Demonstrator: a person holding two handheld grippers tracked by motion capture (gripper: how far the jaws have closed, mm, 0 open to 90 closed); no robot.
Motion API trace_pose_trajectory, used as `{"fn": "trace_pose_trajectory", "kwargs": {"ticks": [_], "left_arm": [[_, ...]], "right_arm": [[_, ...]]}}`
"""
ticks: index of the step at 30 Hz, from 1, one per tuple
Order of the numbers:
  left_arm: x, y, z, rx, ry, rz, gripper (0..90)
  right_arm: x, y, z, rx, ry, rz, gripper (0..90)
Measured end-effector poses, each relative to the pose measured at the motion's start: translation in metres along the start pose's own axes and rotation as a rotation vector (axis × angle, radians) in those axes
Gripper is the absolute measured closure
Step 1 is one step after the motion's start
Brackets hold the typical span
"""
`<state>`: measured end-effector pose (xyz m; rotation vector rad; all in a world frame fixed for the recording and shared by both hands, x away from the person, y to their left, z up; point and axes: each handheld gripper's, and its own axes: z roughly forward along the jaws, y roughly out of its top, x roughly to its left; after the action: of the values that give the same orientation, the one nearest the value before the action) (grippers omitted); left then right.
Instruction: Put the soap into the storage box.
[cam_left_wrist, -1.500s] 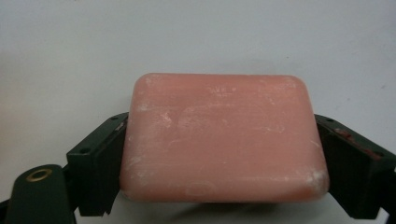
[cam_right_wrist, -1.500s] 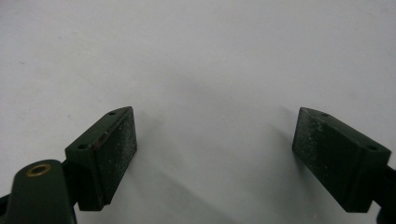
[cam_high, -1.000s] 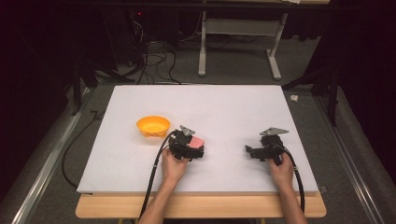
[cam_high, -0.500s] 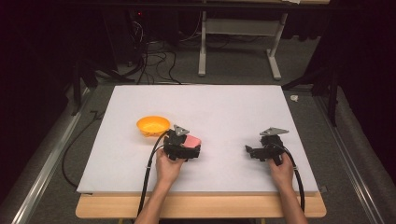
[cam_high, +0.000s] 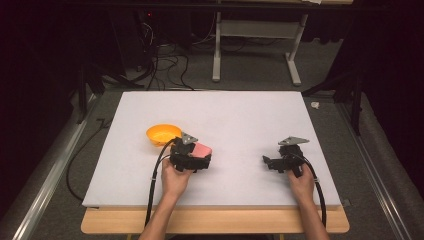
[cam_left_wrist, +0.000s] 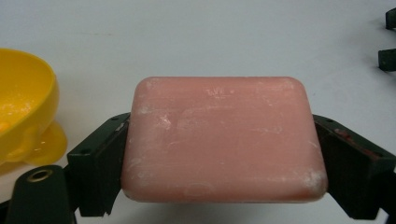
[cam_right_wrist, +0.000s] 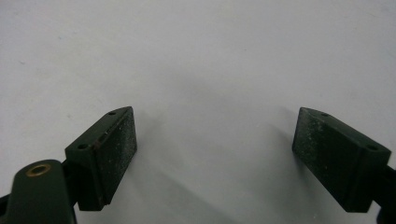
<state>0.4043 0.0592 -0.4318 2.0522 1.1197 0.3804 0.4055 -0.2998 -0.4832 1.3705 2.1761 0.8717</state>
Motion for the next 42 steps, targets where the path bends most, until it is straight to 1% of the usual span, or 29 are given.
{"fn": "trace_pose_trajectory", "kwargs": {"ticks": [6, 9, 12, 16, 20, 28, 33, 42], "left_arm": [[0.002, 0.001, -0.007, -0.006, -0.006, 0.001, 13.7], [0.003, 0.002, -0.014, -0.016, -0.007, 0.013, 13.7], [0.005, 0.002, -0.018, -0.027, -0.013, 0.006, 13.8], [0.008, 0.001, -0.024, -0.033, -0.007, 0.003, 13.8], [0.012, 0.001, -0.028, -0.038, -0.010, -0.006, 13.7], [0.021, -0.002, -0.040, -0.049, 0.001, -0.021, 13.7], [0.025, -0.003, -0.044, -0.053, -0.001, -0.029, 13.8], [0.034, -0.002, -0.056, -0.072, 0.012, -0.046, 13.8]], "right_arm": [[0.000, 0.000, 0.000, 0.000, 0.000, 0.000, 14.4], [0.000, 0.000, 0.000, 0.001, 0.000, 0.001, 14.5], [0.000, 0.000, 0.000, 0.000, 0.000, -0.001, 14.5], [0.000, 0.000, 0.000, 0.000, 0.000, 0.001, 14.5], [0.000, 0.000, 0.000, 0.000, -0.001, 0.001, 14.5], [0.000, 0.000, 0.000, 0.000, 0.000, 0.000, 14.5], [0.000, 0.000, 0.000, 0.000, 0.000, 0.000, 14.5], [0.000, 0.000, 0.000, 0.000, 0.000, 0.000, 14.5]]}}
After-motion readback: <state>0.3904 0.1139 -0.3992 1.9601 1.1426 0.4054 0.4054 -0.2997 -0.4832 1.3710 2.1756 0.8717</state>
